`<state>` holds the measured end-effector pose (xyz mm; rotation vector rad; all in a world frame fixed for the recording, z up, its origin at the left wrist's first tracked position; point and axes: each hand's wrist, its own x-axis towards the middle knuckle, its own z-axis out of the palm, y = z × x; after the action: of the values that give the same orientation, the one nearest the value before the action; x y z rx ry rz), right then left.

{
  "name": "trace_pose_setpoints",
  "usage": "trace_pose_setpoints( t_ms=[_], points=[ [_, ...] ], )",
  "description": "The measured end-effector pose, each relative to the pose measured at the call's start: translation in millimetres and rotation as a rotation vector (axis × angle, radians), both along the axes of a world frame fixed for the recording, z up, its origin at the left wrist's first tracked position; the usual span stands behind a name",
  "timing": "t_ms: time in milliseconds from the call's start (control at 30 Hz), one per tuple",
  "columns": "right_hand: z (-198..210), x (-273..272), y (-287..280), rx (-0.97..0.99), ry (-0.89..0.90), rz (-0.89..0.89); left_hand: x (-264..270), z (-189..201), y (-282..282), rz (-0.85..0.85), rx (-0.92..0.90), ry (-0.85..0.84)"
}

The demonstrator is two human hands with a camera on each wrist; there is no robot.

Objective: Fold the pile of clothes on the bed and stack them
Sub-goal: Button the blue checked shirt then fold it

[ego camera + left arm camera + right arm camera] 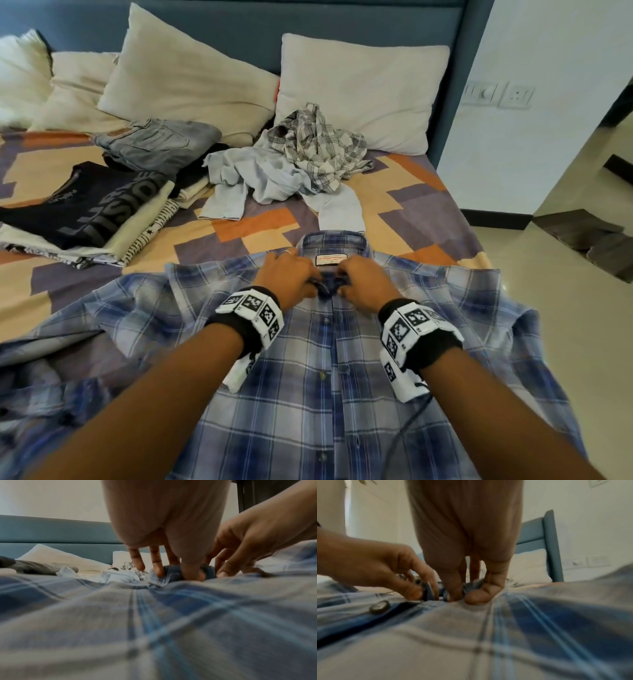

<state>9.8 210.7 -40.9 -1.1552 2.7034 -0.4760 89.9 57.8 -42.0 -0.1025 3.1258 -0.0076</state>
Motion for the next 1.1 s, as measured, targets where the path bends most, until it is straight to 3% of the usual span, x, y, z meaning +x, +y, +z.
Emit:
trace_pose_setpoints(
  t_ms=[200, 400, 633, 933, 1100],
  points=[
    [13.4, -8.1, 10.8, -0.314, -0.141, -0.081, -18.7, 0.8, -7.3, 0.118, 0.455, 0.151],
    [14.3, -5.2, 1.2, -0.208, -0.066, -0.001, -36.5, 6.3, 8.6, 0.074, 0.474, 0.136],
    [-3.5, -6.3, -12.7, -0.247, -0.093, -0.135, -40.4, -12.6, 2.9, 0.229, 0.814, 0.068],
    [-8.3, -8.1, -23.1, -0.05, 0.009, -0.112, -51.9, -24.0, 4.0, 0.274, 0.765, -0.123],
    [-14.2, -12.5, -25.4, 0.009, -0.045, -0.162, -52.3, -33.1, 0.8, 0.271, 0.759, -0.193]
  ],
)
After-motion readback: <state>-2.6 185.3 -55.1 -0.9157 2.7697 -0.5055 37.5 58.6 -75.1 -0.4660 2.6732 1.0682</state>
